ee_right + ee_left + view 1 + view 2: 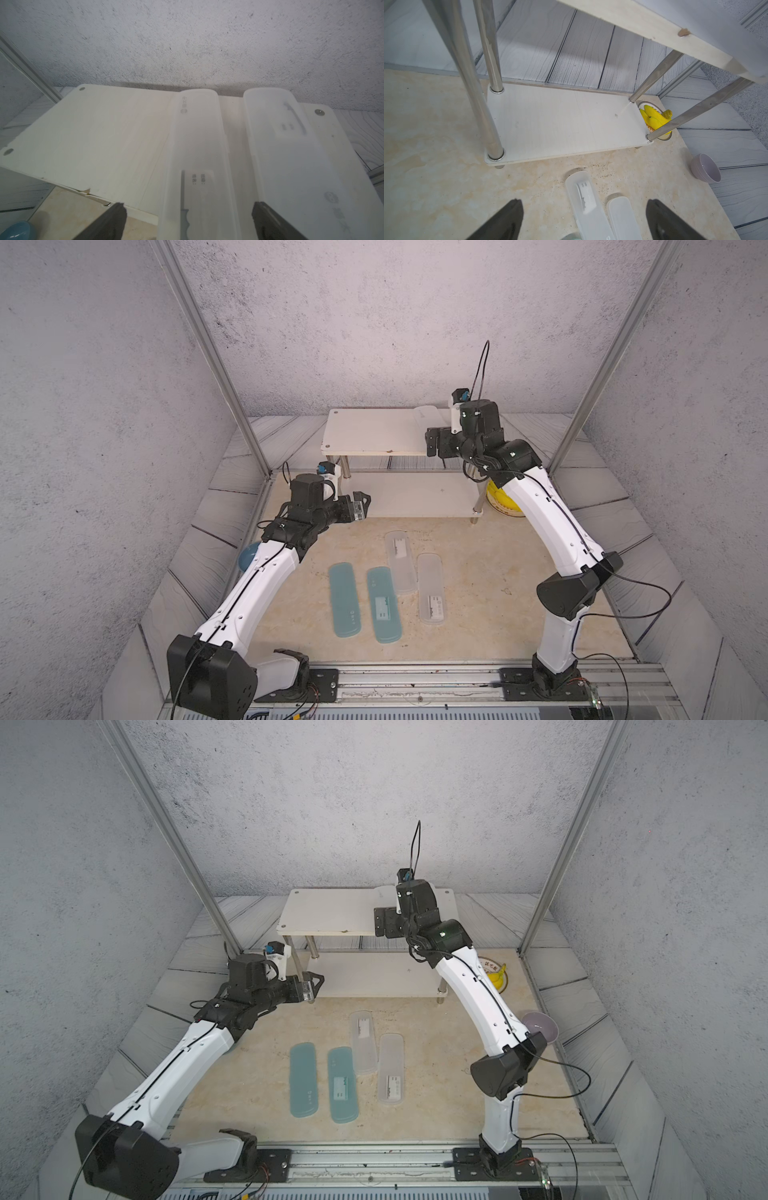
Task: Place the pencil cases on the shelf according to color
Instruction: Place the pencil case on the shelf, then pick up the pencil case from the center of the board.
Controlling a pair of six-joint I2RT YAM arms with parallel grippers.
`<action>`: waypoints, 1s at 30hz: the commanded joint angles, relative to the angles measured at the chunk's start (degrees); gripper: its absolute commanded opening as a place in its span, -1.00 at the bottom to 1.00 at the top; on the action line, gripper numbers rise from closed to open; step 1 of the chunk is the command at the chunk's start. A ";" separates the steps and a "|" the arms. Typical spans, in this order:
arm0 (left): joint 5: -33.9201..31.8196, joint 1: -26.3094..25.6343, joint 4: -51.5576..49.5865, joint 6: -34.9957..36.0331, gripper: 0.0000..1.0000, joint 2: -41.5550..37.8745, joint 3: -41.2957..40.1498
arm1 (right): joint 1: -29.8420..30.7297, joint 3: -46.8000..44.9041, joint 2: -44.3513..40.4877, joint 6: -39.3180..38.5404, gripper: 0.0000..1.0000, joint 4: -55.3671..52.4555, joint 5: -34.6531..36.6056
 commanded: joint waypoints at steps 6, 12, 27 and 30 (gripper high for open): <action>-1.24 0.76 -1.22 -3.10 0.97 -2.46 -0.50 | -0.25 -4.50 -11.92 -0.79 0.99 1.57 -4.88; 2.07 0.60 0.53 -8.37 0.97 -3.25 -3.61 | -0.20 -20.47 -23.23 1.49 0.96 2.35 -9.23; -1.89 0.43 1.92 -8.90 0.97 -12.28 -14.77 | 6.57 -61.29 -41.75 13.60 0.79 -0.85 -7.26; -0.92 0.43 6.41 -9.97 0.97 -13.30 -18.22 | 7.37 -69.27 -43.23 16.58 0.79 1.45 -7.33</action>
